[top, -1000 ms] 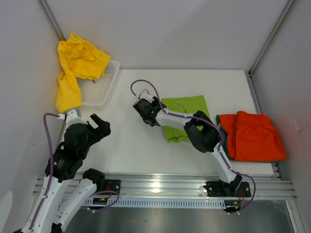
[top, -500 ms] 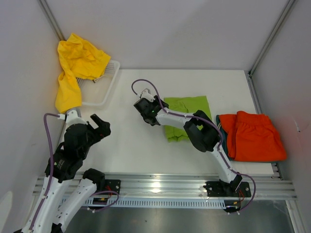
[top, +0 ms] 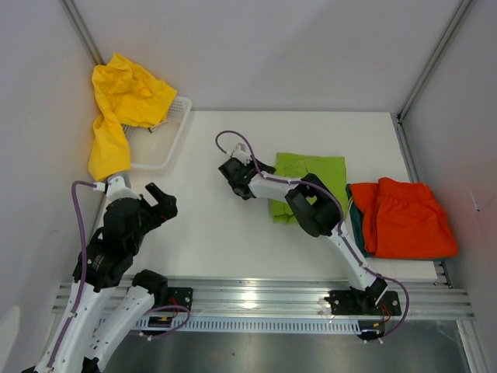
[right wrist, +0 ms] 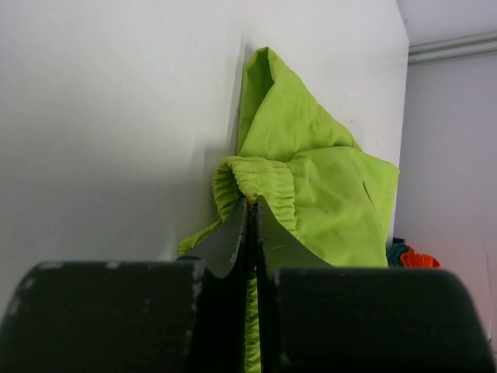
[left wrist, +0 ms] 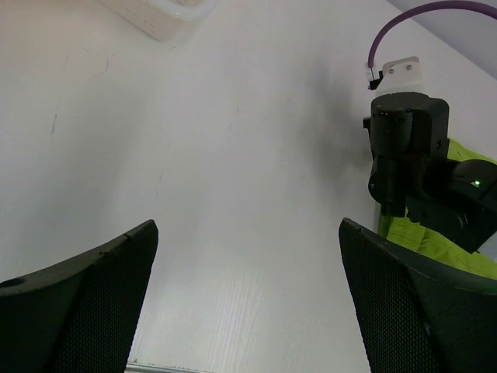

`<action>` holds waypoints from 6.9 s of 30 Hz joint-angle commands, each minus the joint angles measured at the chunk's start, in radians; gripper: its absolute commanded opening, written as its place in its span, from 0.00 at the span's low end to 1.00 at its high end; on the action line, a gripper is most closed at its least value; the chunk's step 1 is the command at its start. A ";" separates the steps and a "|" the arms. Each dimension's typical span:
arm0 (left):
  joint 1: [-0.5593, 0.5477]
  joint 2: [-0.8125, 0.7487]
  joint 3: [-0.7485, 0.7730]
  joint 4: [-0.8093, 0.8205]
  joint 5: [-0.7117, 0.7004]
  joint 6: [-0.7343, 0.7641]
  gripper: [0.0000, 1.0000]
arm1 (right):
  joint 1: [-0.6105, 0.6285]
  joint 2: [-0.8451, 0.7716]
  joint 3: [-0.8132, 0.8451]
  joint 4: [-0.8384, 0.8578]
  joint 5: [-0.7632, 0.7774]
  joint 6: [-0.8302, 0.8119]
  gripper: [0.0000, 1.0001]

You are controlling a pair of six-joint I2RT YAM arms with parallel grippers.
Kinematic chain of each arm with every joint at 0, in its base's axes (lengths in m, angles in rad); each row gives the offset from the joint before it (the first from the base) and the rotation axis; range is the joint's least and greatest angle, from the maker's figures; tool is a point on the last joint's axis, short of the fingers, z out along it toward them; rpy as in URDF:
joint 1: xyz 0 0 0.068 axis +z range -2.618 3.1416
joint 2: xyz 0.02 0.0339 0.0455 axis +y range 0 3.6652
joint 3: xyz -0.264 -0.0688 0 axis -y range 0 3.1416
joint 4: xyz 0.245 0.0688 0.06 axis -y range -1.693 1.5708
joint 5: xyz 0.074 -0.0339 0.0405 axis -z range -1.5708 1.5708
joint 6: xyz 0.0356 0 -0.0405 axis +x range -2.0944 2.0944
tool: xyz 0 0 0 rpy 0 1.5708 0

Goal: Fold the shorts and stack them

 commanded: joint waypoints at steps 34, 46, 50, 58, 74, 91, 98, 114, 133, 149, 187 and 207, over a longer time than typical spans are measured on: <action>0.010 -0.080 0.224 -0.099 -0.136 0.018 0.99 | -0.422 -1.196 -0.480 -0.012 -1.236 0.595 0.02; 0.010 -0.048 0.215 -0.096 -0.083 0.047 0.99 | -0.494 -1.082 -0.697 0.028 -1.141 0.578 0.73; 0.010 -0.028 0.196 -0.076 -0.050 0.053 0.99 | -0.424 -1.075 -0.680 -0.043 -1.224 0.540 0.73; 0.010 0.057 0.123 0.013 0.103 0.072 0.99 | -0.105 -1.076 -0.700 -0.061 -1.111 0.547 0.71; -0.032 0.670 -0.043 0.718 0.607 0.054 0.99 | 0.046 -1.426 -0.958 -0.012 -0.871 0.727 0.66; -0.050 1.292 0.259 0.909 0.700 0.084 0.86 | 0.046 -1.622 -1.007 -0.104 -0.848 0.735 0.65; -0.067 1.342 0.256 0.859 0.625 0.080 0.84 | 0.041 -1.629 -1.021 -0.101 -0.850 0.733 0.65; -0.078 1.359 0.210 0.945 0.705 0.032 0.00 | 0.038 -1.639 -1.057 -0.084 -0.865 0.750 0.65; 0.048 1.021 0.465 0.544 0.448 -0.094 0.00 | 0.518 -1.180 -1.026 0.255 -0.732 0.837 0.59; 0.163 0.743 0.318 0.477 0.251 -0.204 0.00 | 0.661 -0.664 -0.706 0.381 -0.624 1.032 0.64; 0.246 0.700 0.401 0.440 0.246 -0.106 0.00 | 0.448 -0.994 -0.996 0.168 -0.644 0.871 0.43; 0.246 0.692 0.391 0.461 0.246 -0.101 0.00 | 0.547 -1.029 -1.280 0.678 -0.790 1.149 0.55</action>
